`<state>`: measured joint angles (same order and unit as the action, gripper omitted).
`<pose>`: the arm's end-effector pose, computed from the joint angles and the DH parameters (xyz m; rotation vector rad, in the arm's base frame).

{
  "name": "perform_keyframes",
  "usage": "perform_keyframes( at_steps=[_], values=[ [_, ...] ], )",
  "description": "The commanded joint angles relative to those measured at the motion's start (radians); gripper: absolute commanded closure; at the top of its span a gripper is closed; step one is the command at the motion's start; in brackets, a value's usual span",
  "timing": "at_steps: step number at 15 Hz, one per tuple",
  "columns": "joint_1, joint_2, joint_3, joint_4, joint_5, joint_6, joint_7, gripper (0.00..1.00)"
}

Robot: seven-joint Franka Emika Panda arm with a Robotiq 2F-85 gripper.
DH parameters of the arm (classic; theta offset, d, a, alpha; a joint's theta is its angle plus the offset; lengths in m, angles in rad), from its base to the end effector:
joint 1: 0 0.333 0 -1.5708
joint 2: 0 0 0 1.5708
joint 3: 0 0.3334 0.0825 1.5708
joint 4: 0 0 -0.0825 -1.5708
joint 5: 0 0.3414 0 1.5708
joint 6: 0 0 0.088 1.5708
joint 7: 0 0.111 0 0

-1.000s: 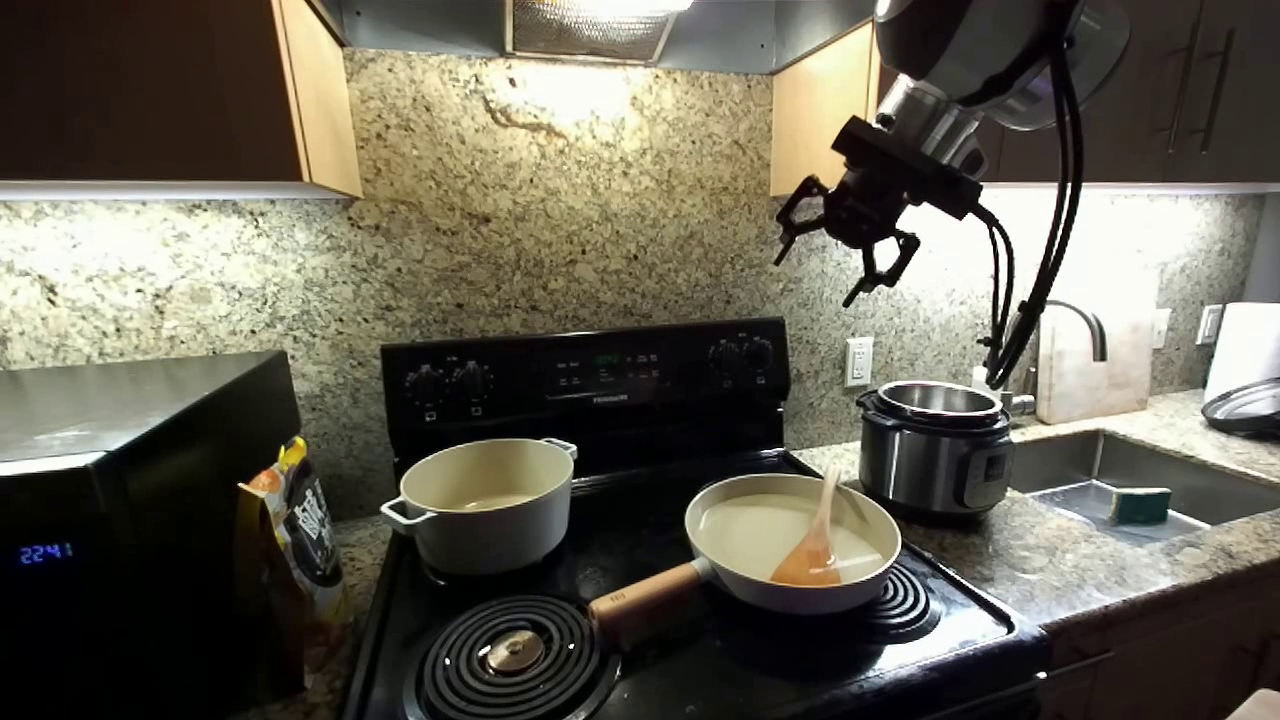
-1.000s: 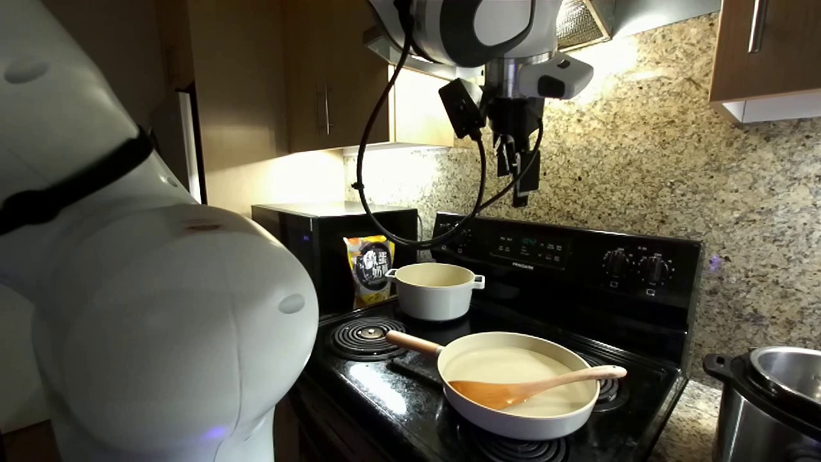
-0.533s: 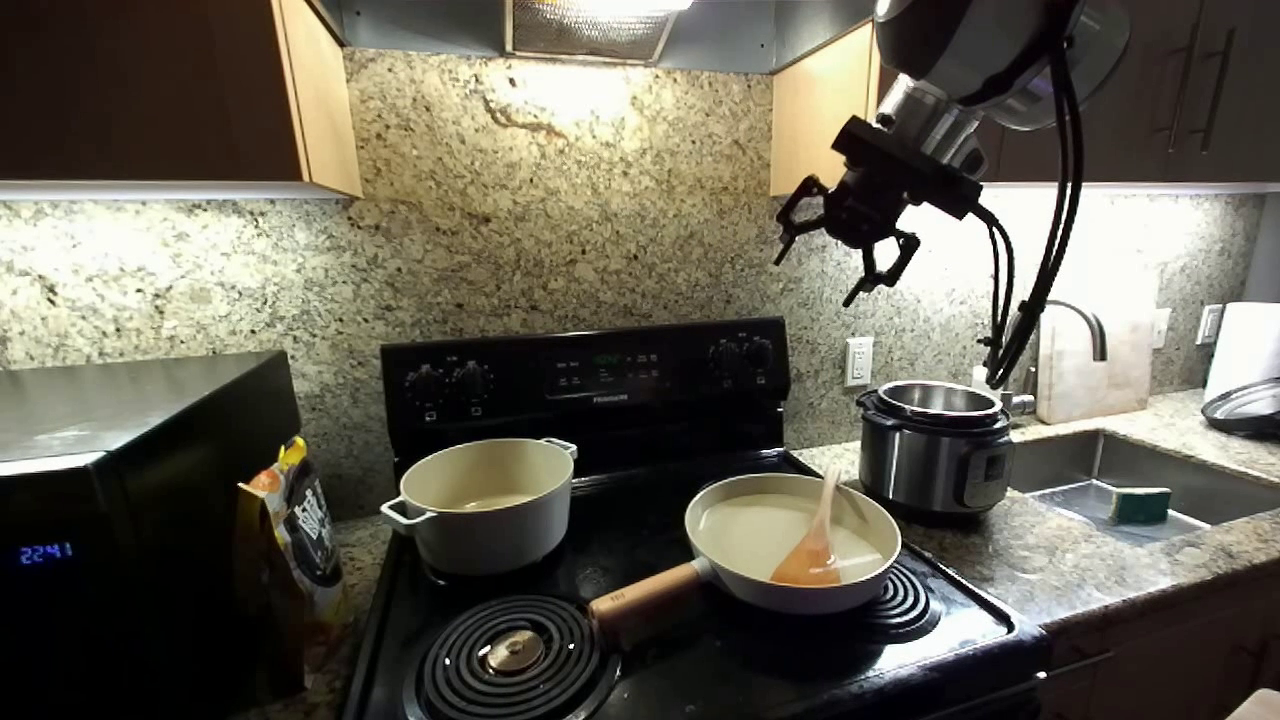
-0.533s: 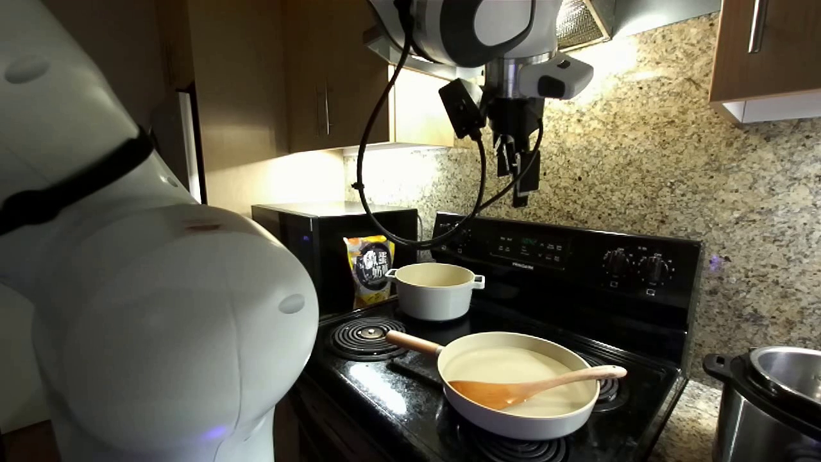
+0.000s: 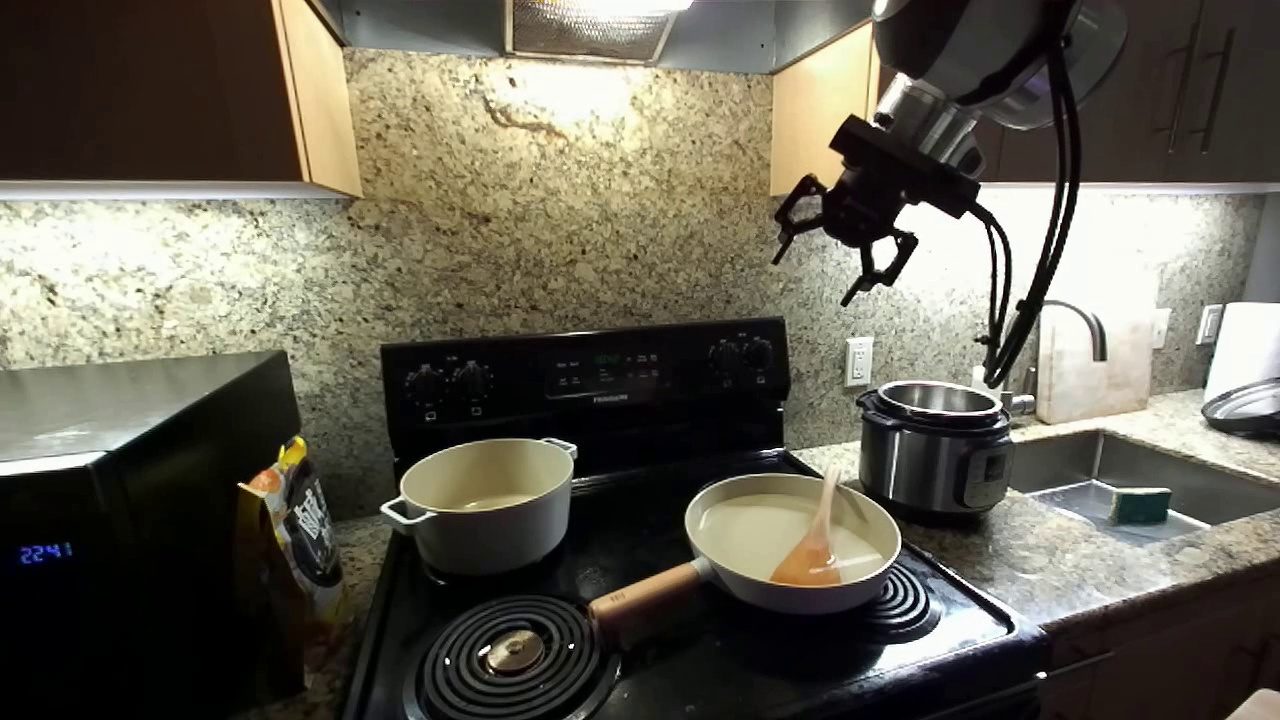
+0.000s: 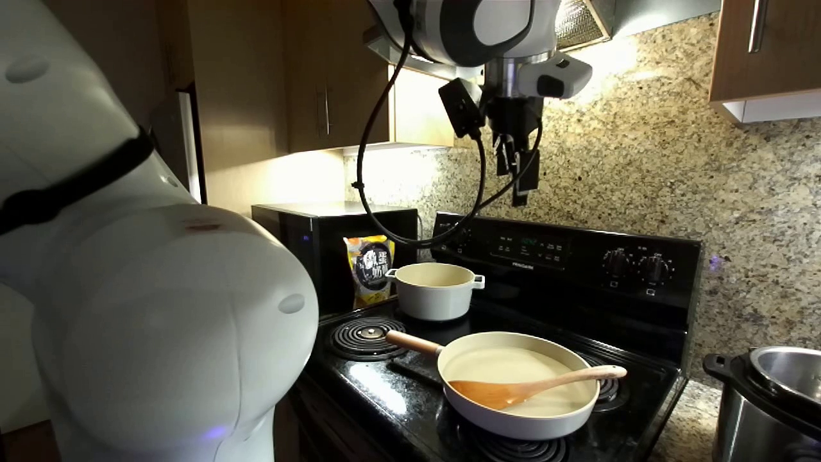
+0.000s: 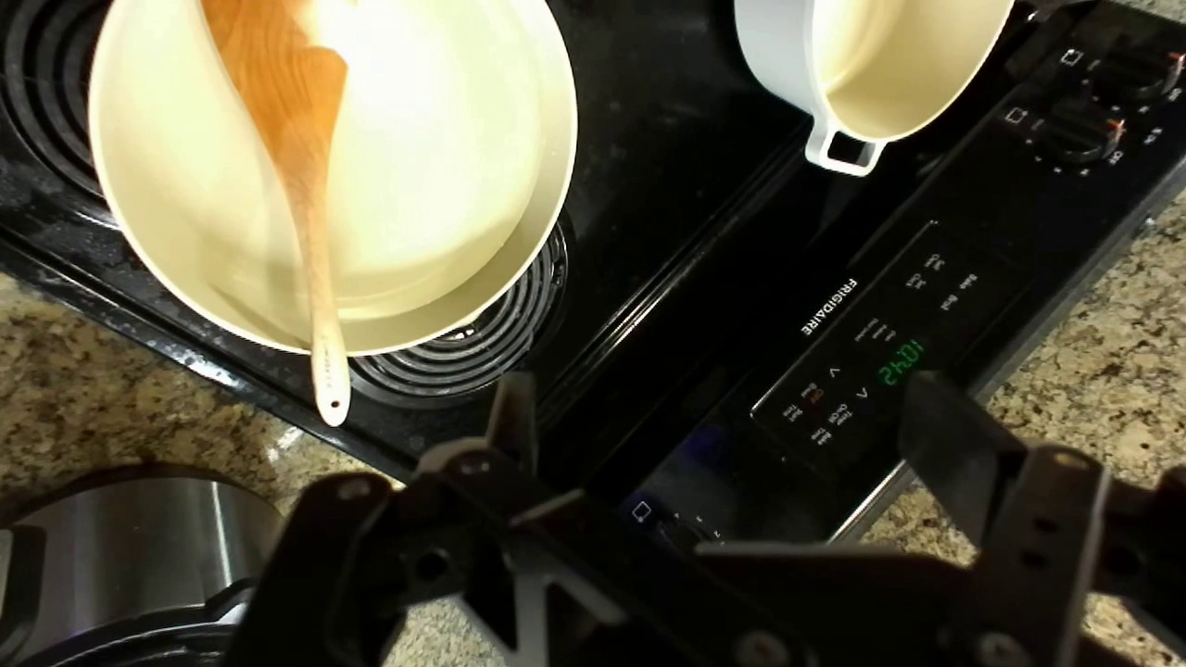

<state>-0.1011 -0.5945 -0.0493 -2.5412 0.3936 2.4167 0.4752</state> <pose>0.3545 -0.0537 0.5481 -2.4252 1.1099 -0.5416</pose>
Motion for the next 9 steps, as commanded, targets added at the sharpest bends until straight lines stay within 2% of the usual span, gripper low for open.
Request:
perform_keyframes(
  at_steps=[1, 9],
  values=[
    [-0.017, 0.045, 0.029, 0.05, -0.001, -0.017, 0.043, 0.0],
    [-0.091, 0.137, 0.098, 0.148, -0.113, -0.096, 0.278, 0.0]
  ],
)
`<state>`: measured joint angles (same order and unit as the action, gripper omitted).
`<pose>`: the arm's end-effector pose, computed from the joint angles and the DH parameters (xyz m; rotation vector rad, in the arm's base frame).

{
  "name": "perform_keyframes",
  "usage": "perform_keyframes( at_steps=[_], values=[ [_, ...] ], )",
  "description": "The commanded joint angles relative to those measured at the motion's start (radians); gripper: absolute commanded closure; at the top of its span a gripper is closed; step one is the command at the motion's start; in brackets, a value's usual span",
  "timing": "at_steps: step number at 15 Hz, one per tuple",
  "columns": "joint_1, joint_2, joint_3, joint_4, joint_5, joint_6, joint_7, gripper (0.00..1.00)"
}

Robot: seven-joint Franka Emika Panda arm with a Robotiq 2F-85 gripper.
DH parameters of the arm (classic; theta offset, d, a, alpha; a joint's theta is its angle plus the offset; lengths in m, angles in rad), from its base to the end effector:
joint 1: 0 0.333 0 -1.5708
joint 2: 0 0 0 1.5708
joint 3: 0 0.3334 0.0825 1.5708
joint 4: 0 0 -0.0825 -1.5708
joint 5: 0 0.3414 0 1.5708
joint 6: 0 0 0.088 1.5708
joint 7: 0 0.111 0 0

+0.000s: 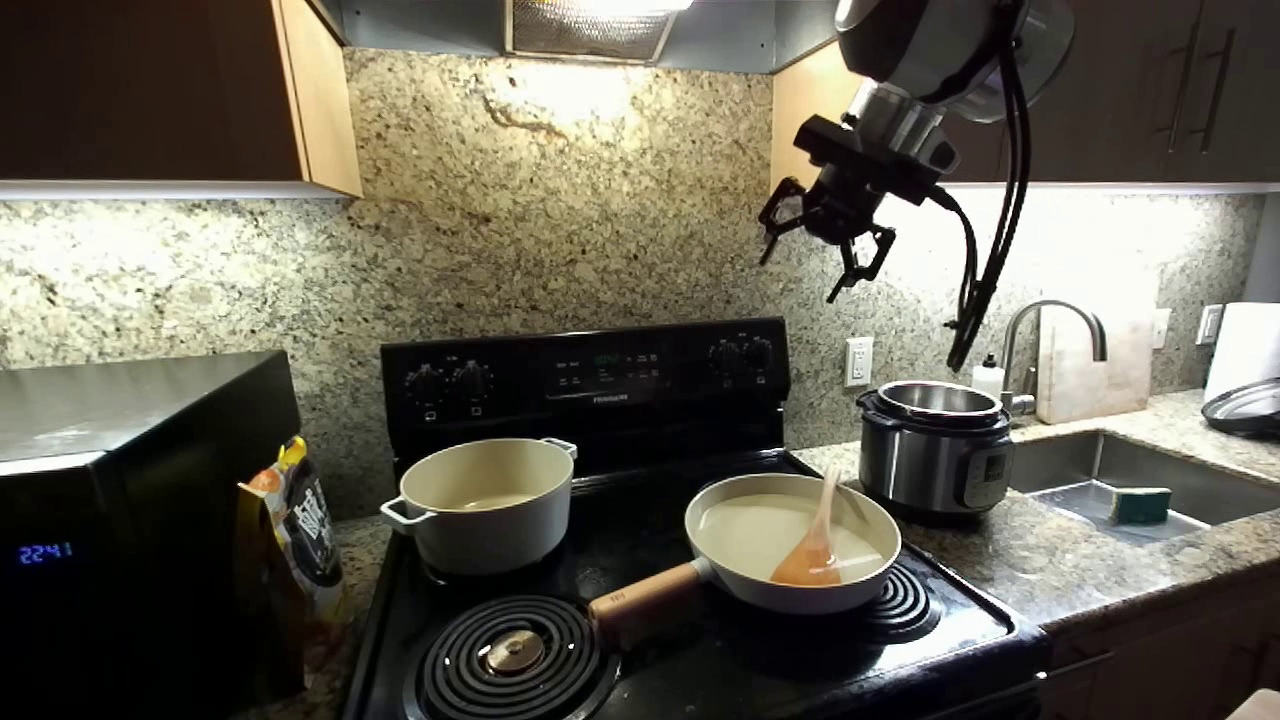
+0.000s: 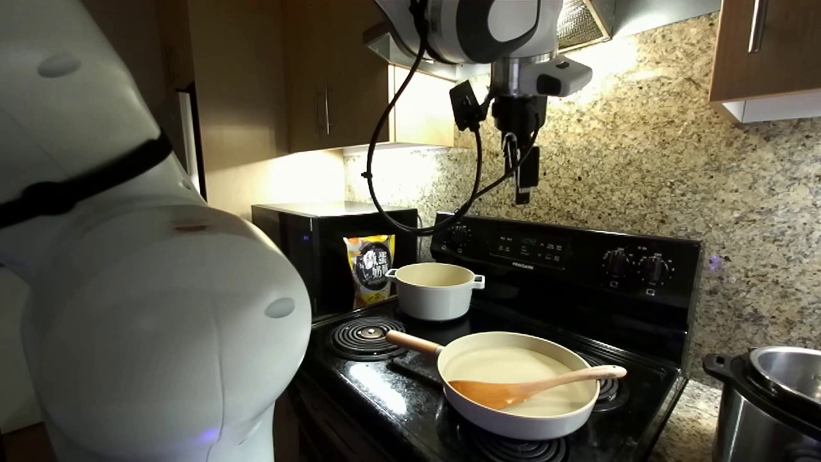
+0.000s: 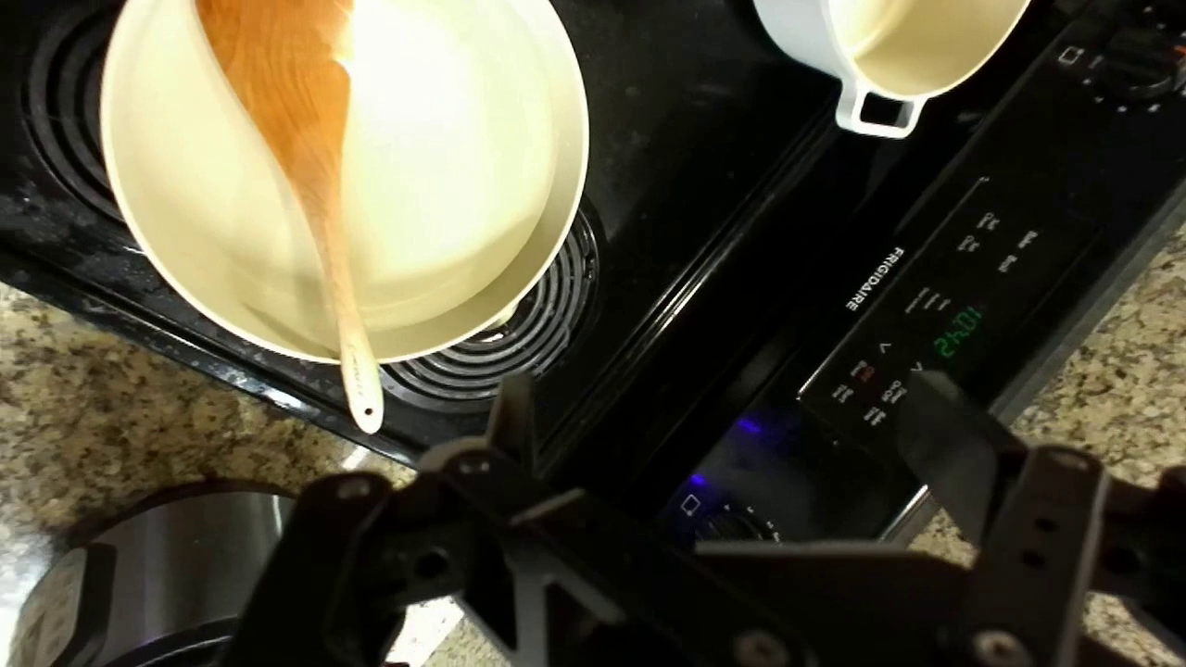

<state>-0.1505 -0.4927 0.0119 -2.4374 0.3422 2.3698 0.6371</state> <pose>0.3862 -0.0483 0.5538 -2.4118 1.2723 -0.4718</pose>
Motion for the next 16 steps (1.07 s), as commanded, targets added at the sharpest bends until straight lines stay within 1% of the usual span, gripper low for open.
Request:
perform_keyframes(
  at_steps=[1, 5, 8, 12, 13, 16],
  values=[
    [-0.059, 0.044, 0.052, 0.054, -0.102, -0.065, 0.17, 0.0],
    [-0.093, 0.064, 0.088, 0.088, -0.247, -0.147, 0.37, 0.0],
    [-0.103, 0.069, 0.104, 0.116, -0.348, -0.222, 0.513, 0.0],
    [-0.097, 0.067, 0.12, 0.15, -0.484, -0.313, 0.663, 0.0],
    [-0.084, 0.065, 0.115, 0.155, -0.509, -0.319, 0.664, 0.0],
    [-0.039, 0.051, 0.091, 0.151, -0.523, -0.28, 0.579, 0.0]
  ],
)
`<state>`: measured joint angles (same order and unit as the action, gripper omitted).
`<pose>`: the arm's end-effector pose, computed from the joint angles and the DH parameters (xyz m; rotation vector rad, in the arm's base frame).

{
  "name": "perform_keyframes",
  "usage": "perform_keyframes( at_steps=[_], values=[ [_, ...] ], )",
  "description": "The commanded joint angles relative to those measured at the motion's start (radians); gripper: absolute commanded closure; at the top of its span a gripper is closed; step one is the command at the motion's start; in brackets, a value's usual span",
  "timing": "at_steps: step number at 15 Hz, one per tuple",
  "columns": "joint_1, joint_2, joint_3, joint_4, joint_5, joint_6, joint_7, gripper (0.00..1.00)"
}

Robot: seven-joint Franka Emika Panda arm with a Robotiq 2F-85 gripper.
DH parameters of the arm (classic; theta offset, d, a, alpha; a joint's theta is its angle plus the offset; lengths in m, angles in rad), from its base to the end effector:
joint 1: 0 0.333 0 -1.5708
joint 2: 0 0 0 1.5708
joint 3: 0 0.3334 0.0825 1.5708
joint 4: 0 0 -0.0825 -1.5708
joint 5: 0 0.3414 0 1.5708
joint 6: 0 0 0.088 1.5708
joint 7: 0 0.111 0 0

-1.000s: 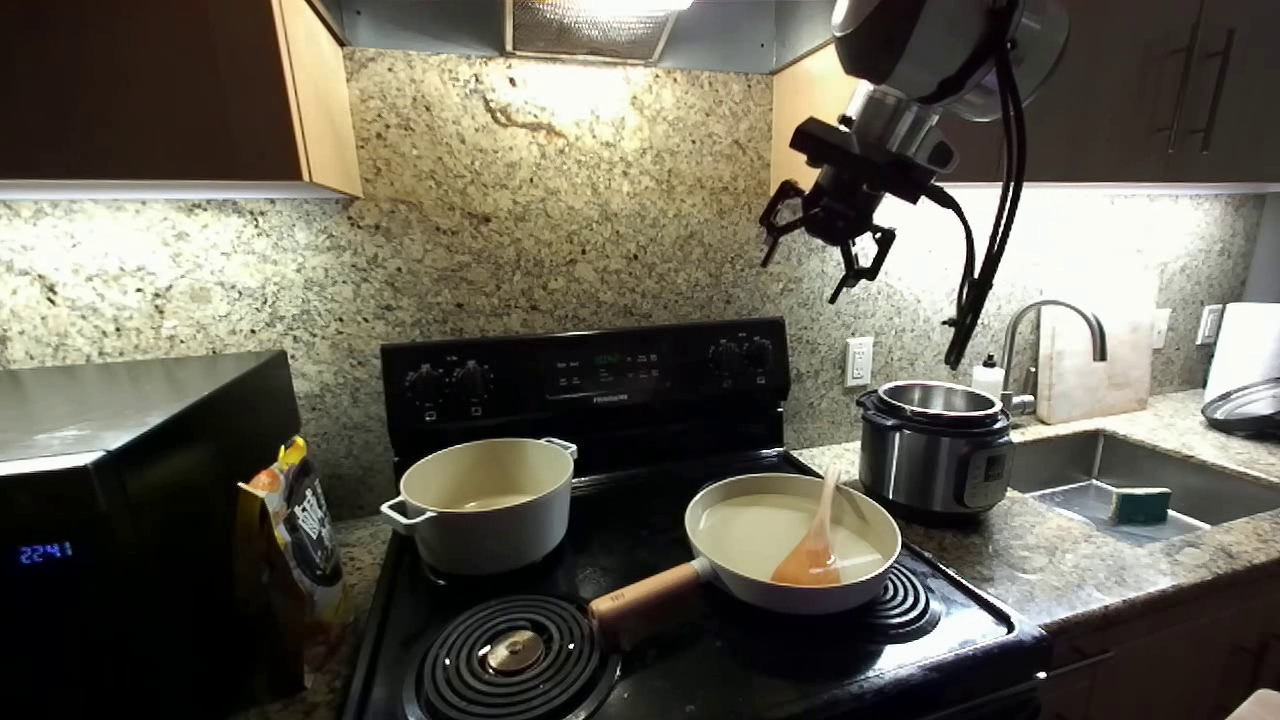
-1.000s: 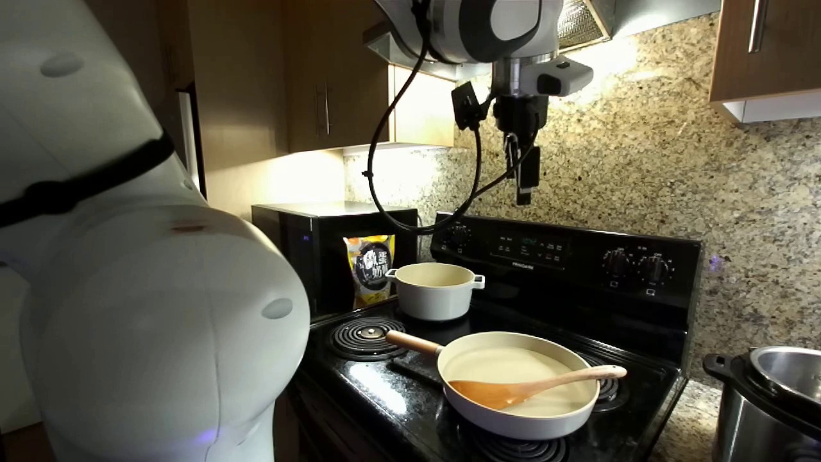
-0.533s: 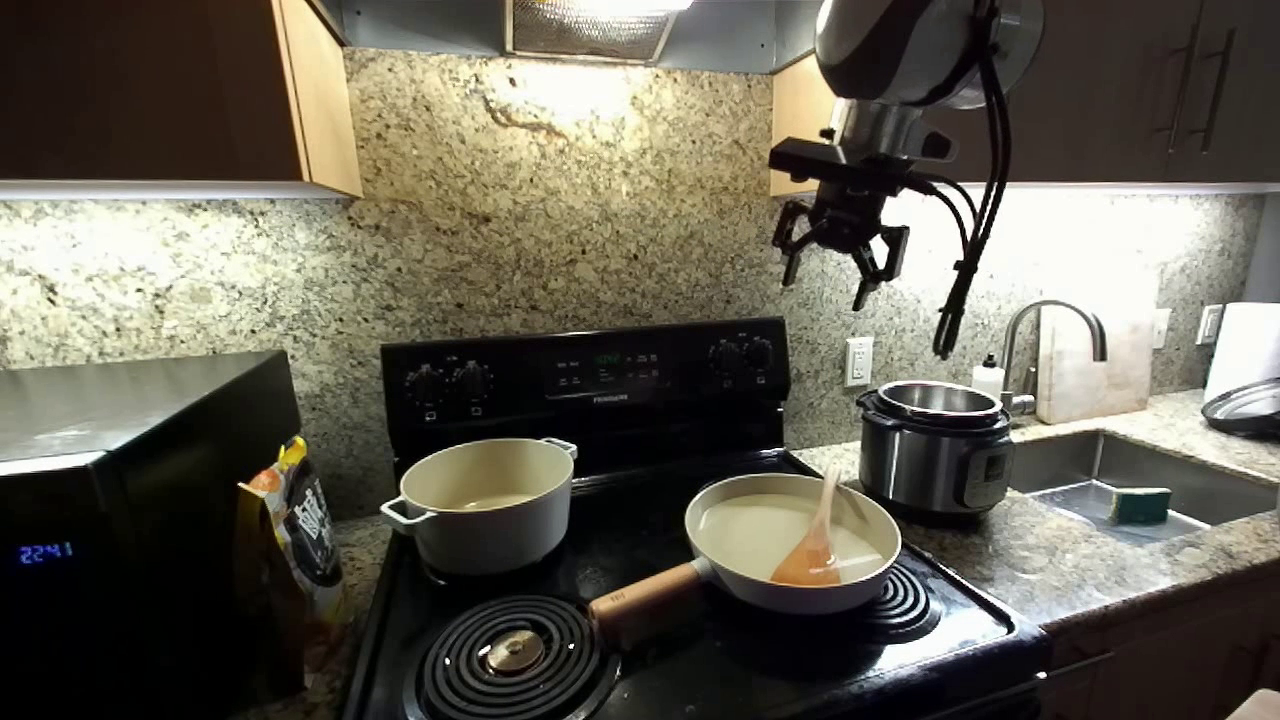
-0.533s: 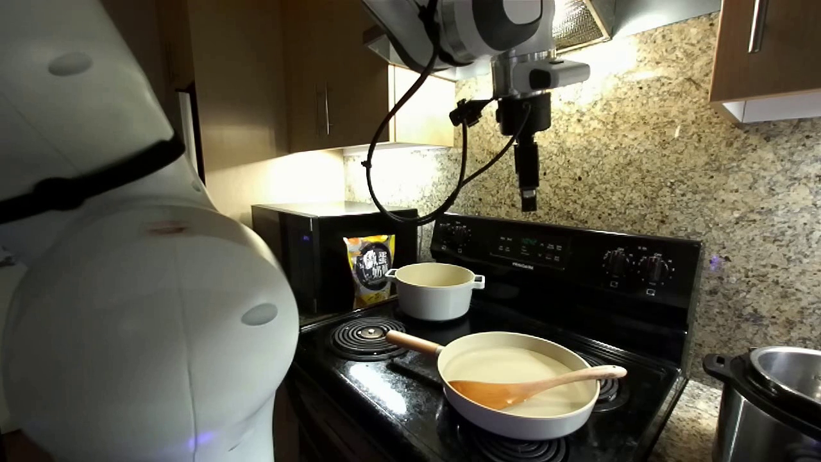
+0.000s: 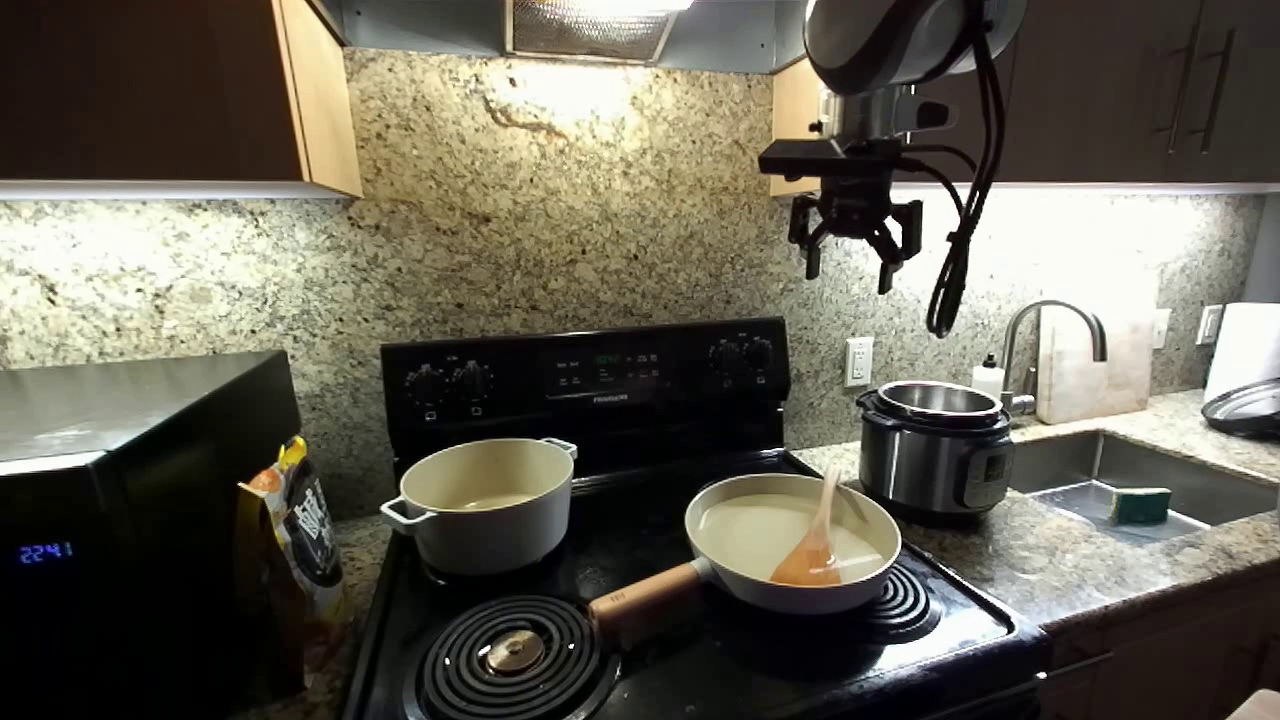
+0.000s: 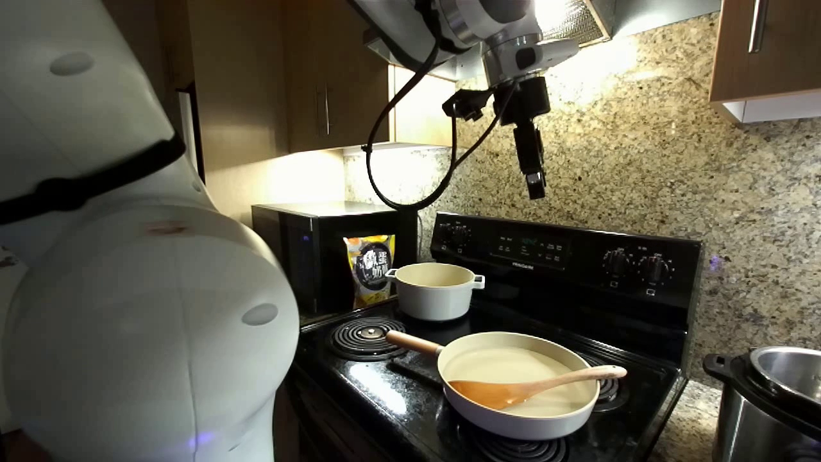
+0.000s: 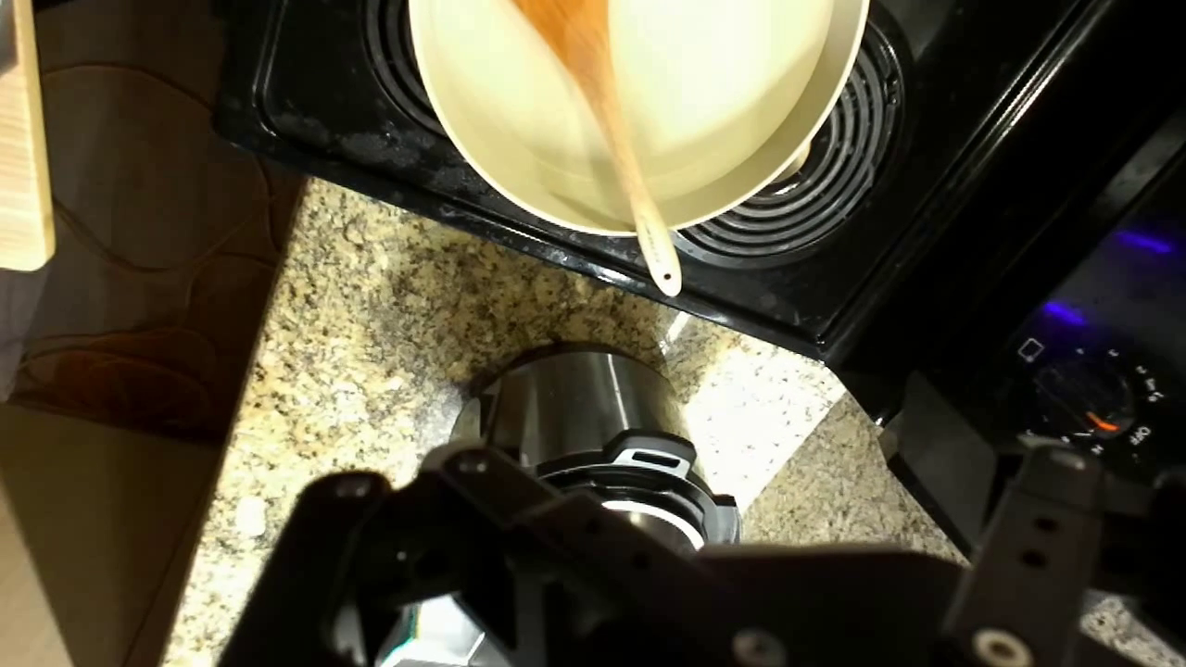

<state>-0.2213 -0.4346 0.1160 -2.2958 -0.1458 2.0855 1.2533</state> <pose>0.3942 -0.0425 0.5624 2.4422 -1.8682 0.4394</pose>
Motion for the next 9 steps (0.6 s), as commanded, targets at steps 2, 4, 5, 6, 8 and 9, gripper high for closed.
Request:
perform_keyframes(
  at_steps=[2, 4, 5, 6, 8, 9],
  values=[
    [0.05, -0.007, -0.02, 0.011, -0.052, 0.02, -0.08, 0.0],
    [0.067, -0.01, -0.028, 0.008, -0.048, 0.046, -0.129, 0.0],
    [0.073, -0.011, -0.032, 0.006, -0.04, 0.058, -0.148, 0.0],
    [0.077, -0.011, -0.035, 0.006, -0.029, 0.071, -0.157, 0.0],
    [0.088, -0.011, -0.043, 0.006, -0.002, 0.088, -0.168, 0.0],
    [0.093, -0.011, -0.046, 0.006, 0.011, 0.095, -0.168, 0.0]
  ],
)
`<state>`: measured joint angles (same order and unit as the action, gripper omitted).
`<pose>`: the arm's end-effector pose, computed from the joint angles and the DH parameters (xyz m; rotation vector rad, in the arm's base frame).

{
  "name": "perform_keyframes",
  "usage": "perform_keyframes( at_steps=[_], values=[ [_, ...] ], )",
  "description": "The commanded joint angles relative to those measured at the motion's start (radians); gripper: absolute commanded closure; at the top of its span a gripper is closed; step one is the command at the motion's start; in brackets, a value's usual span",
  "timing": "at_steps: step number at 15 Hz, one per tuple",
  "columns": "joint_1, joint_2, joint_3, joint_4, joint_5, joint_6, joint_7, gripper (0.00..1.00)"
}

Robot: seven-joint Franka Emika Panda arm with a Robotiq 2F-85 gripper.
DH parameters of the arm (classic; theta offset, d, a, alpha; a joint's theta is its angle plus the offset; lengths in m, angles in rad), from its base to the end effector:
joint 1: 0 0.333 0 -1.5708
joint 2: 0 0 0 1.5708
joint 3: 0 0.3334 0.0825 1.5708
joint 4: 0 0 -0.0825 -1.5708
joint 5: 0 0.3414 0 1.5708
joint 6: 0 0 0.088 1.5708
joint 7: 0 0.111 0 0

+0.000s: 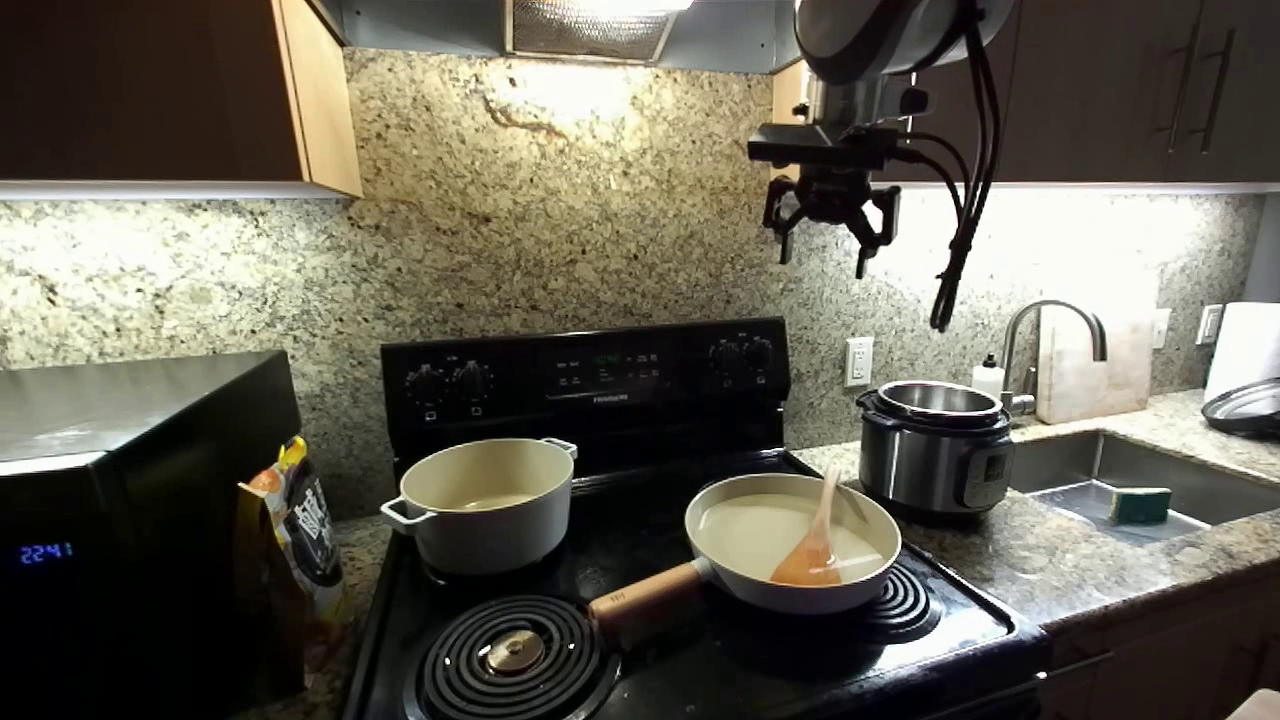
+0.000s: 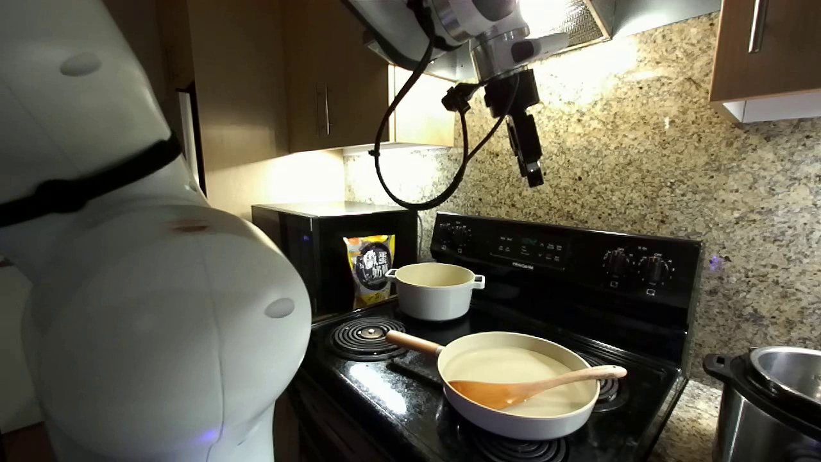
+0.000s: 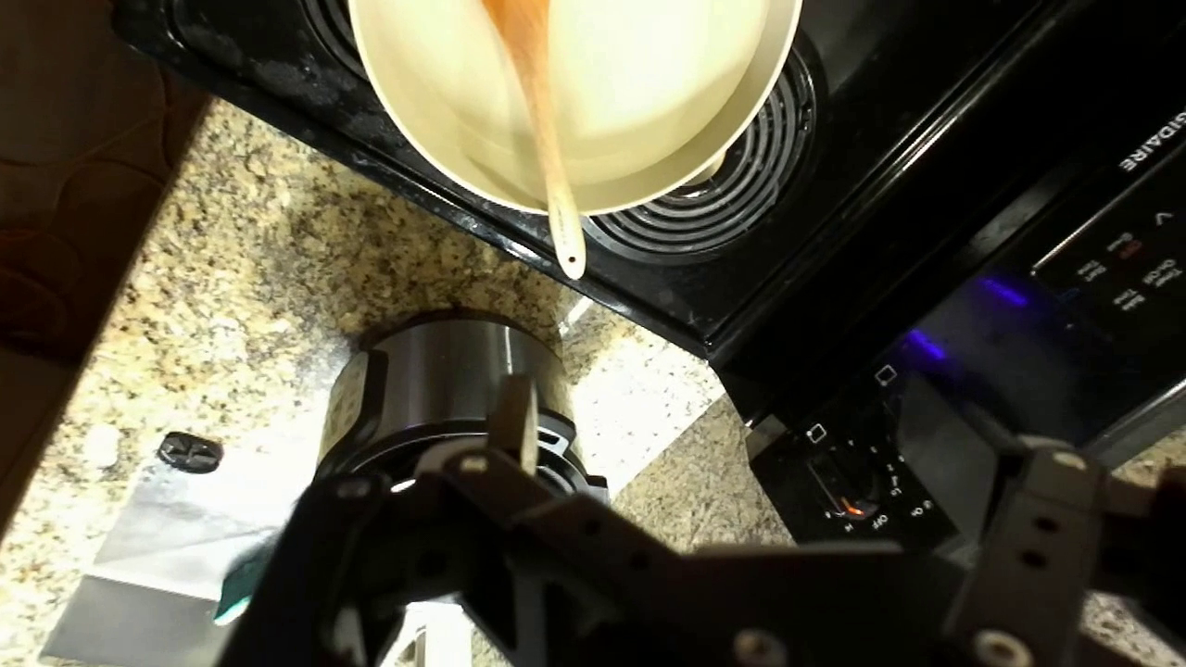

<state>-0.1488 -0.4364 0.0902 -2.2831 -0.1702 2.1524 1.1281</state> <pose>0.4019 -0.0252 0.5771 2.6100 -1.6315 0.5573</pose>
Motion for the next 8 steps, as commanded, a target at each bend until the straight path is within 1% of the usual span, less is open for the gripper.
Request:
perform_keyframes(
  at_steps=[1, 2, 5, 7, 8],
  values=[
    [-0.011, -0.016, -0.12, -0.097, 0.038, 0.147, -0.154, 0.0],
    [-0.012, -0.013, -0.139, -0.104, 0.049, 0.175, -0.177, 0.0],
    [-0.059, 0.026, -0.263, -0.152, 0.087, 0.292, -0.346, 0.0],
    [-0.088, 0.075, -0.361, -0.163, 0.146, 0.357, -0.512, 0.0],
    [-0.056, 0.101, -0.448, -0.16, 0.158, 0.379, -0.585, 0.0]
  ],
)
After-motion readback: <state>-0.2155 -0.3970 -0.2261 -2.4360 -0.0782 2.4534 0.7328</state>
